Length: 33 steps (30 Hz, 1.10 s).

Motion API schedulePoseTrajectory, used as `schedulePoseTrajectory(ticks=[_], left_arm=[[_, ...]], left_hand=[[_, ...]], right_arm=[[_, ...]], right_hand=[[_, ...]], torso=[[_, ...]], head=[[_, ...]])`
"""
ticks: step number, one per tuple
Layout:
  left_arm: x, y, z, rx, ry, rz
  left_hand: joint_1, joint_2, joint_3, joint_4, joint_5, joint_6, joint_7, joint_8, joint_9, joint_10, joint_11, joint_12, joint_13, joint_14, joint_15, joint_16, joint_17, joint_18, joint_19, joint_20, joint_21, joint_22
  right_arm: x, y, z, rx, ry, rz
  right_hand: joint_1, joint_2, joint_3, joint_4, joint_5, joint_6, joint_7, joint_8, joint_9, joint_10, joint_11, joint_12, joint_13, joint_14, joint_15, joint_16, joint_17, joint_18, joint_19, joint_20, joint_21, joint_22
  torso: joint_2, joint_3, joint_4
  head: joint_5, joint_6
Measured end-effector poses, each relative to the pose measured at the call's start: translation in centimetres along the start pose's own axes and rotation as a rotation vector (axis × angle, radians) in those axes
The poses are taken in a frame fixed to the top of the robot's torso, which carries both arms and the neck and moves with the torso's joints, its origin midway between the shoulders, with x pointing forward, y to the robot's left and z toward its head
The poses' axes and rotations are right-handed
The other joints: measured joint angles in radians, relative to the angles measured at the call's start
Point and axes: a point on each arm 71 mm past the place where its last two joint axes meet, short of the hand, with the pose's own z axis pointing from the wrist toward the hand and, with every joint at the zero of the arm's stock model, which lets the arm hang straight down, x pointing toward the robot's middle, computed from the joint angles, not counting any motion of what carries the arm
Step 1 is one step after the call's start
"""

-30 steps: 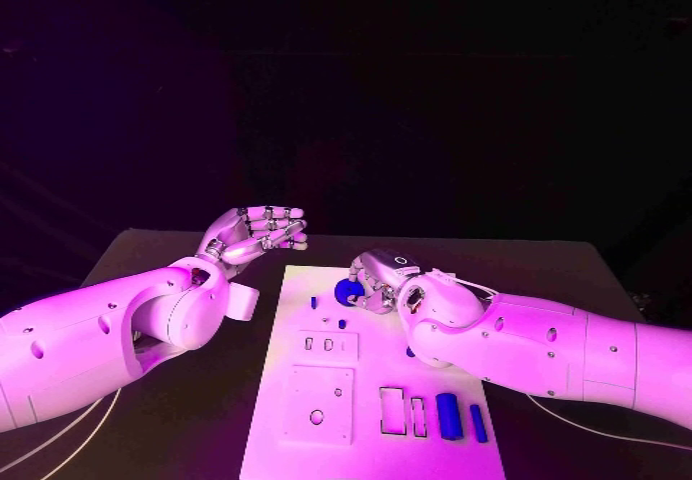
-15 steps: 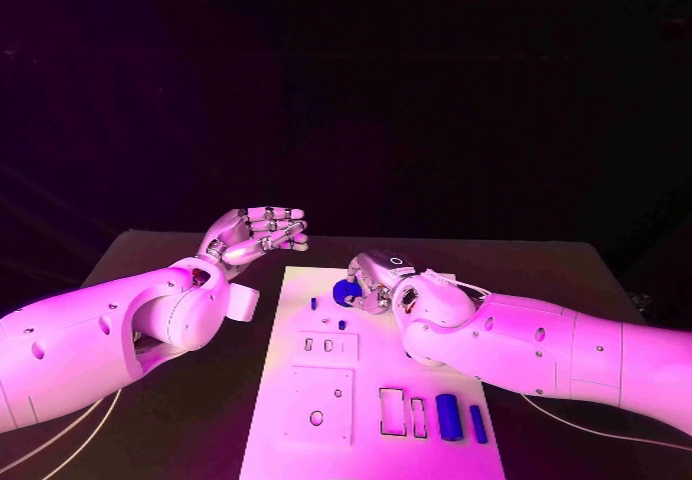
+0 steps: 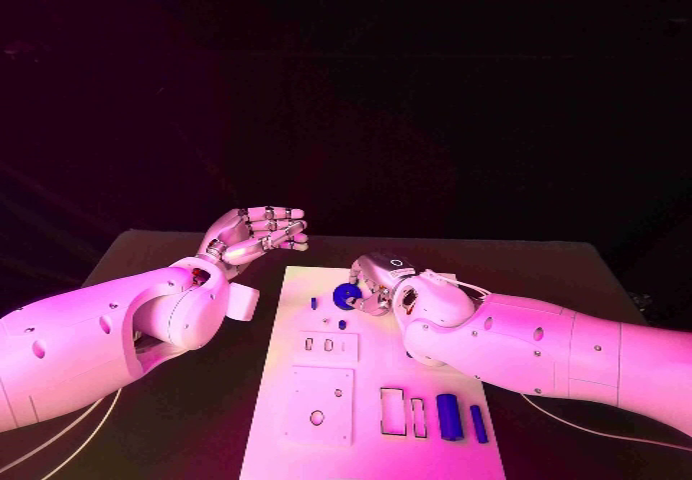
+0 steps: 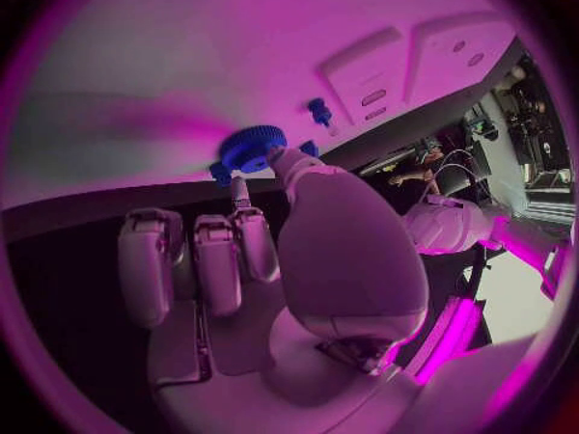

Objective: Assemble the parts on the task board

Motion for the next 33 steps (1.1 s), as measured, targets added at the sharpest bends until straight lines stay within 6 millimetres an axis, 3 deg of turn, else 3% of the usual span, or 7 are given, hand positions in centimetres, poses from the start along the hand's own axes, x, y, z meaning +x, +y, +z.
schedulePoseTrajectory(ticks=[9,18,24,31,33], left_arm=[[0.0,0.0,0.0,-0.002,-0.001,0.000],[-0.1,0.0,0.0,-0.004,-0.002,0.001],[-0.3,0.1,0.0,-0.005,-0.008,0.003],[-0.7,0.1,-0.1,-0.008,-0.016,0.005],[-0.7,0.1,-0.1,-0.008,-0.016,0.004]], left_hand=[[0.000,0.000,0.000,0.000,0.000,0.000,0.000,0.000,0.000,0.000,0.000,0.000,0.000,0.000,0.000,0.000,0.001,0.000,0.000,0.000,0.000,0.000],[0.000,0.000,0.000,0.000,0.000,0.000,0.000,0.000,0.000,0.000,0.000,0.000,0.000,0.000,0.000,0.000,0.001,0.000,0.000,0.000,0.000,0.000],[0.000,0.000,0.000,0.000,0.000,0.000,0.000,0.000,0.000,0.000,0.000,0.000,0.000,0.000,0.000,0.000,0.001,0.000,0.000,0.000,0.000,0.000],[0.000,0.000,0.003,-0.003,0.000,0.000,0.000,0.000,0.001,0.000,0.000,0.000,0.000,0.000,0.000,0.000,0.002,0.000,0.000,0.000,0.000,0.000],[0.000,0.000,0.003,-0.003,0.000,0.000,0.000,0.000,0.001,0.000,0.000,0.000,0.000,0.000,0.000,0.000,0.002,0.000,0.000,0.000,0.000,0.000]], right_arm=[[0.2,-0.1,-0.3,-0.003,0.018,-0.001],[0.2,-1.2,-0.5,0.015,0.031,0.004],[-0.7,-3.8,-1.8,0.045,-0.002,0.023],[-3.6,-7.8,-4.2,0.068,-0.070,0.072],[-4.3,-9.1,-5.2,0.072,-0.077,0.092]], right_hand=[[-0.016,0.000,-0.006,-0.001,0.000,0.001,-0.001,0.000,-0.001,0.000,0.000,0.000,0.001,0.000,0.000,0.004,0.000,0.000,0.000,0.000,0.000,0.000],[-0.041,0.014,-0.008,0.002,0.000,0.009,-0.001,0.000,-0.004,0.000,0.000,0.000,0.001,0.000,0.000,0.004,0.000,0.000,0.000,0.000,0.000,0.000],[-0.052,0.010,-0.017,-0.001,0.000,0.009,-0.001,0.000,-0.009,0.004,-0.004,0.000,0.001,0.000,0.000,0.004,0.000,0.000,0.000,0.000,0.000,0.000],[-0.055,0.005,-0.026,-0.005,0.000,0.005,0.002,-0.006,-0.017,-0.002,0.002,-0.002,0.001,0.000,0.000,0.004,0.000,0.000,0.000,0.000,-0.008,0.001],[-0.017,-0.006,-0.022,-0.029,0.000,0.005,0.002,-0.006,-0.020,-0.002,0.002,-0.005,0.001,0.000,0.000,0.004,0.000,0.000,-0.001,0.003,-0.011,0.001]], torso=[[0.000,0.0004,-0.0006],[0.000,0.0002,-0.0007],[-0.002,0.0013,-0.0039],[-0.005,0.0026,-0.0103],[-0.006,0.0038,-0.0127]], head=[[0.001,-0.003],[0.002,0.001],[0.004,0.005],[-0.001,0.007],[-0.002,0.006]])
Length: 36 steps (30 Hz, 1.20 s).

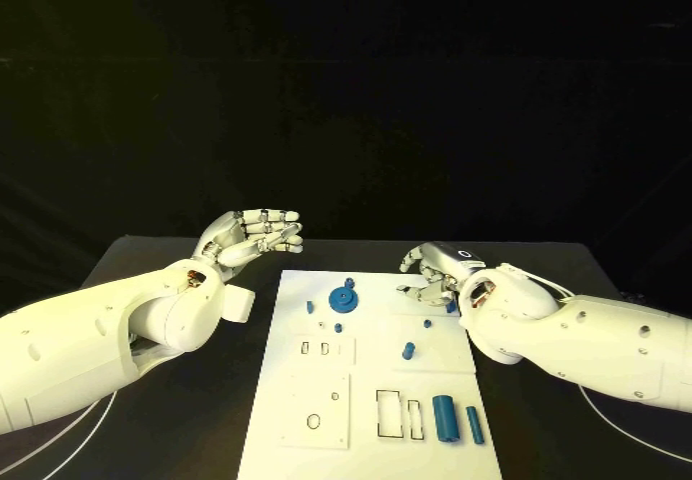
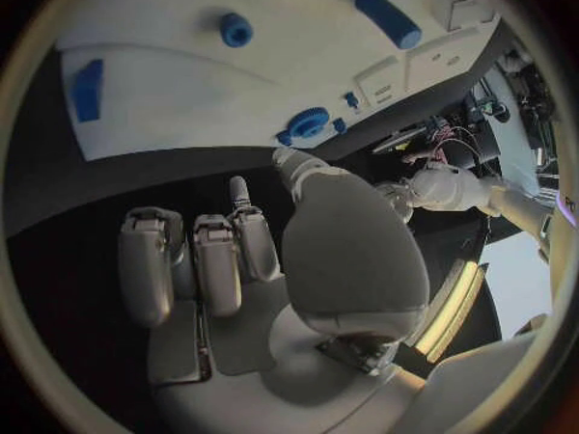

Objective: Assemble the parts on the task board

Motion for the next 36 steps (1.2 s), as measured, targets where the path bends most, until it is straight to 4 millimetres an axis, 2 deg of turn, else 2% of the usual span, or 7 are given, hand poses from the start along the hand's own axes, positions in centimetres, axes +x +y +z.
schedulePoseTrajectory(ticks=[3,5,7,10,18,25,36], left_arm=[[-0.1,0.0,0.0,-0.001,-0.002,0.000],[-0.1,0.0,-0.1,-0.001,-0.002,0.000],[-0.1,0.0,-0.1,-0.001,-0.002,-0.001],[-0.1,0.0,-0.1,-0.002,-0.002,-0.002],[-0.1,0.1,0.0,-0.004,0.000,-0.005],[-0.1,0.2,0.0,-0.005,0.002,-0.007],[-0.1,0.2,-0.1,-0.006,0.003,-0.008]], left_hand=[[0.000,0.000,0.000,0.000,0.000,0.000,0.000,0.000,0.000,0.000,0.000,0.000,0.000,0.000,0.000,0.000,0.000,0.000,0.000,0.000,0.000,0.000],[0.000,0.000,0.000,0.000,0.000,0.000,0.000,0.000,0.000,0.000,0.000,0.000,0.000,0.000,0.000,0.000,0.000,0.000,0.000,0.000,0.000,0.000],[0.000,0.000,0.000,0.000,0.000,0.000,0.000,0.000,0.000,0.000,0.000,0.000,0.000,0.000,0.000,0.000,0.000,0.000,0.000,0.000,0.000,0.000],[0.000,0.000,0.000,0.000,0.000,0.000,0.000,0.000,0.000,0.000,0.000,0.000,0.000,0.000,0.000,0.000,0.000,0.000,0.000,0.000,0.000,0.000],[0.000,0.000,0.000,0.000,0.000,0.000,0.000,0.000,0.000,0.000,0.000,0.000,0.000,0.000,0.000,0.000,0.000,0.000,0.000,0.000,0.004,0.000],[0.000,0.000,0.000,0.000,0.000,0.000,0.000,0.000,0.000,0.000,0.000,0.000,0.000,0.000,0.000,0.000,0.000,0.000,0.000,0.000,0.004,0.000],[0.000,0.000,0.003,-0.003,0.000,0.000,0.000,0.000,0.000,0.000,0.000,0.000,0.000,0.000,0.000,0.000,0.001,0.000,0.000,0.000,0.004,0.000]], right_arm=[[-1.4,-1.8,-0.9,0.002,-0.006,0.024],[-2.0,-2.8,-1.3,0.004,-0.006,0.033],[-2.5,-3.9,-1.7,0.009,-0.001,0.042],[-2.9,-5.4,-2.3,0.017,0.016,0.051],[-2.5,-8.4,-3.2,0.040,0.079,0.063],[-1.3,-9.3,-3.4,0.044,0.124,0.074],[0.0,-9.4,-3.1,0.040,0.156,0.088]], right_hand=[[0.046,-0.014,0.006,-0.030,0.000,0.008,-0.008,0.000,-0.004,-0.008,-0.008,-0.006,0.000,0.000,0.000,0.000,0.000,0.000,0.000,0.003,-0.006,0.000],[0.055,-0.023,0.005,-0.041,-0.004,0.008,-0.008,0.000,-0.006,-0.009,-0.009,-0.007,0.000,0.000,0.000,0.000,0.000,0.000,0.000,0.003,-0.007,0.000],[0.064,-0.031,-0.003,-0.049,-0.037,0.008,-0.008,0.000,-0.010,-0.011,-0.007,-0.007,0.000,0.000,0.000,0.000,0.000,0.000,0.000,0.003,-0.007,0.000],[0.068,-0.031,-0.014,-0.056,-0.040,0.002,-0.002,0.000,-0.013,-0.015,-0.004,-0.010,0.000,0.000,0.000,0.000,0.000,0.000,0.000,0.003,-0.007,0.000],[0.079,-0.028,-0.025,-0.060,-0.040,0.002,-0.002,0.000,-0.013,-0.022,-0.003,-0.014,0.000,0.000,0.000,0.000,0.000,0.000,0.000,0.003,-0.007,0.000],[0.085,-0.021,-0.025,-0.060,-0.036,0.002,-0.002,0.000,-0.014,-0.022,-0.003,-0.014,0.000,0.000,0.000,0.000,0.000,0.000,0.000,0.003,-0.007,0.000],[0.085,-0.021,-0.028,-0.057,-0.034,0.002,-0.002,0.005,-0.015,-0.022,-0.003,-0.014,0.000,0.000,0.000,0.000,0.000,0.000,0.000,0.003,-0.007,0.000]], torso=[[-0.002,0.0019,-0.0045],[-0.003,0.0030,-0.0072],[-0.004,0.0040,-0.0102],[-0.005,0.0059,-0.0132],[-0.005,0.0074,-0.0129],[-0.004,0.0072,-0.0118],[-0.003,0.0083,-0.0119]], head=[[0.001,-0.004],[0.002,-0.005],[0.002,-0.008],[0.001,-0.009],[-0.002,-0.013],[-0.007,-0.015],[-0.004,-0.017]])
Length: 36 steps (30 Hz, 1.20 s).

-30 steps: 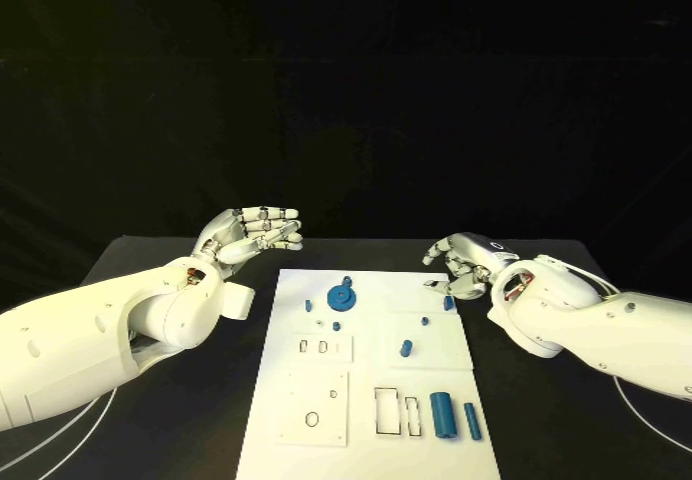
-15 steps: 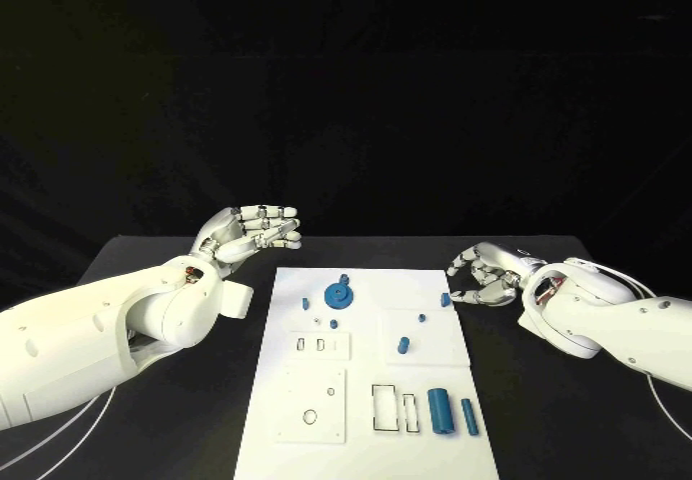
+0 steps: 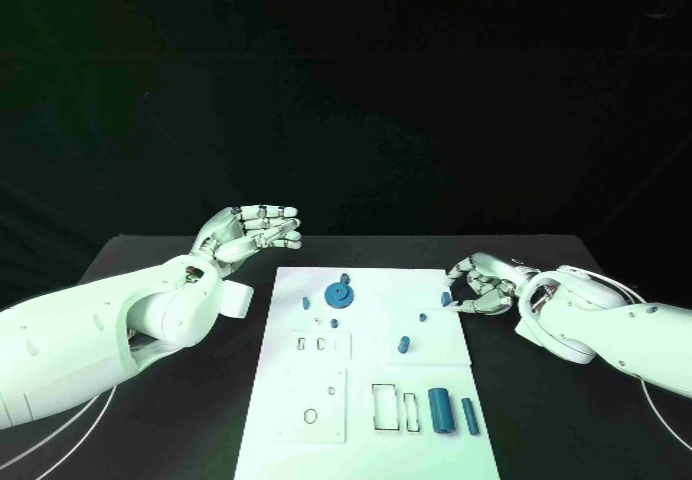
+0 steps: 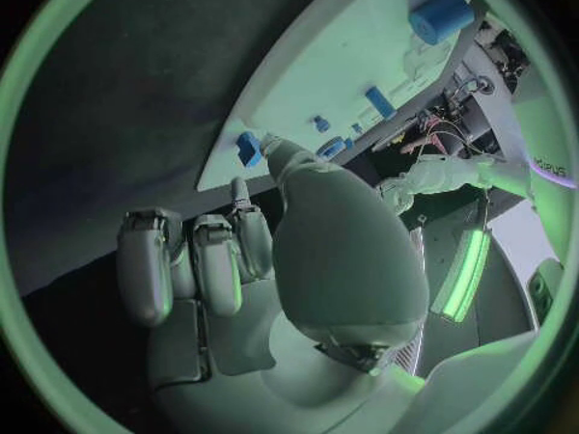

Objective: Assemble the parts on the task board

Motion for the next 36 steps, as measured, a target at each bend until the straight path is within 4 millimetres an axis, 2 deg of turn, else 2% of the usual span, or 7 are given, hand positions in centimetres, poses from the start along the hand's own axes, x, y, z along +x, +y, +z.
schedulePoseTrajectory(ticks=[8,11,13,14,15,19,36], left_arm=[[-0.04,0.01,-0.01,0.000,0.000,0.000],[-0.02,0.01,0.01,0.000,0.000,0.000],[-0.03,0.02,0.01,0.000,0.000,0.000],[-0.04,0.02,0.02,-0.001,0.000,0.000],[-0.06,0.03,0.02,-0.001,0.000,0.000],[-0.10,0.05,0.02,-0.001,-0.001,0.000],[-0.25,0.08,0.01,-0.004,-0.003,0.001]], left_hand=[[0.000,0.000,0.000,0.000,0.000,0.000,0.000,0.000,0.000,0.000,0.000,0.000,0.000,0.000,0.000,0.000,0.000,0.000,0.000,0.000,0.000,0.000],[0.000,0.000,0.000,0.000,0.000,0.000,0.000,0.000,0.000,0.000,0.000,0.000,0.000,0.000,0.000,0.000,0.000,0.000,0.000,0.000,0.000,0.000],[0.000,0.000,0.000,0.000,0.000,0.000,0.000,0.000,0.000,0.000,0.000,0.000,0.000,0.000,0.000,0.000,0.000,0.000,0.000,0.000,0.000,0.000],[0.000,0.000,0.000,0.000,0.000,0.000,0.000,0.000,0.000,0.000,0.000,0.000,0.000,0.000,0.000,0.000,0.000,0.000,0.000,0.000,0.000,0.000],[0.000,0.000,0.000,0.000,0.000,0.000,0.000,0.000,0.000,0.000,0.000,0.000,0.000,0.000,0.000,0.000,0.000,0.000,0.000,0.000,0.000,0.000],[0.000,0.000,0.000,0.000,0.000,0.000,0.000,0.000,0.000,0.000,0.000,0.000,0.000,0.000,0.000,0.000,0.000,0.000,0.000,0.000,0.000,0.000],[0.000,0.000,0.000,0.000,0.000,0.000,0.000,0.000,0.000,0.000,0.000,0.000,0.000,0.000,0.000,0.000,0.001,0.000,0.000,0.000,0.000,0.000]], right_arm=[[0.25,0.22,0.46,-0.001,0.004,0.003],[0.36,0.34,0.59,-0.003,0.006,0.004],[0.41,0.38,0.66,-0.003,0.007,0.004],[0.45,0.42,0.69,-0.004,0.007,0.005],[0.50,0.46,0.72,-0.005,0.008,0.005],[0.68,0.60,0.83,-0.006,0.011,0.007],[0.75,0.42,0.88,0.005,0.011,0.006]], right_hand=[[0.009,0.014,0.002,0.002,0.004,0.007,-0.006,0.005,-0.001,0.004,-0.004,0.000,0.000,0.000,0.000,0.000,0.000,0.000,0.000,0.000,0.000,0.000],[0.005,0.031,0.010,0.010,0.004,0.015,-0.008,0.013,-0.002,0.007,-0.007,0.005,0.000,0.000,0.000,0.000,0.000,0.000,0.000,0.000,0.002,0.000],[0.006,0.033,0.013,0.009,0.004,0.020,-0.012,0.013,-0.002,0.010,-0.005,0.005,0.000,0.000,0.000,0.000,0.000,0.000,0.000,0.000,0.005,0.000],[0.009,0.035,0.020,0.008,0.004,0.023,-0.009,0.013,-0.002,0.013,-0.006,0.006,0.000,0.000,0.000,0.000,0.000,0.000,0.000,0.000,0.005,0.000],[0.013,0.044,0.028,0.008,0.004,0.029,-0.015,0.020,-0.002,0.017,-0.010,0.007,0.000,0.000,0.000,0.000,0.000,0.000,0.000,0.000,0.005,0.000],[0.011,0.054,0.040,0.007,0.004,0.042,-0.020,0.028,-0.002,0.022,-0.015,0.007,0.000,0.000,0.000,0.000,0.000,0.000,0.000,0.000,0.005,0.000],[0.011,0.054,0.050,0.003,0.004,0.050,-0.021,0.036,-0.005,0.025,-0.018,0.012,0.000,0.004,-0.004,0.000,0.000,0.000,0.004,-0.004,0.010,0.000]], torso=[[-0.001,0.0003,-0.0004],[-0.001,0.0001,0.0002],[-0.001,0.0002,0.0005],[-0.001,0.0002,0.0007],[-0.001,0.0002,0.0008],[-0.002,-0.0004,0.0006],[-0.002,-0.0007,0.0003]], head=[[-0.002,-0.005],[-0.003,-0.006],[-0.003,-0.006],[-0.003,-0.007],[-0.003,-0.007],[-0.002,-0.008],[0.000,-0.012]])
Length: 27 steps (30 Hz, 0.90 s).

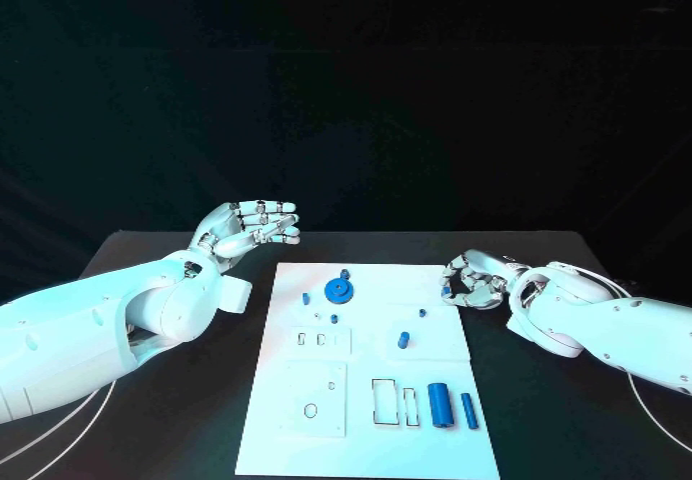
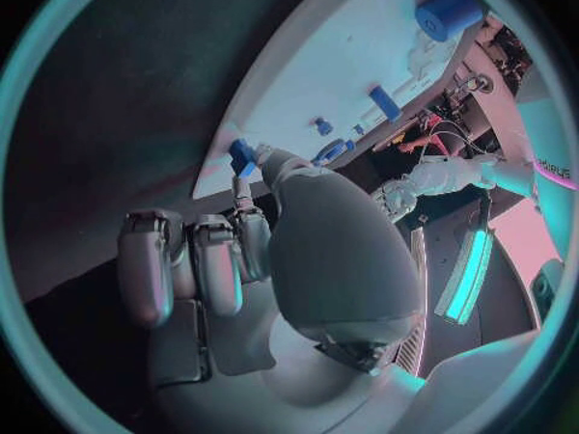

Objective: Assemble the parts on the task board

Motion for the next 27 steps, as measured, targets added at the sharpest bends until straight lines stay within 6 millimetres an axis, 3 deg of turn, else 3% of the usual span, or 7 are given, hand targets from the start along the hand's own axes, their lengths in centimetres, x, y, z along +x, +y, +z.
schedulePoseTrajectory(ticks=[27], left_arm=[[-0.24,0.11,0.06,-0.004,-0.005,0.002]], left_hand=[[0.000,0.000,0.000,0.000,0.000,0.000,0.000,0.000,0.000,0.000,0.000,0.000,0.000,0.000,0.000,0.000,0.001,0.000,0.000,0.000,0.000,0.000]], right_arm=[[0.03,-0.29,-0.04,0.014,0.002,-0.004]], right_hand=[[-0.012,-0.012,0.011,-0.003,0.000,0.000,0.000,0.000,-0.006,0.000,0.000,0.000,0.001,0.000,0.000,0.000,0.000,0.000,0.000,0.000,0.000,0.000]], torso=[[0.000,0.0004,0.0002]], head=[[-0.007,0.000]])
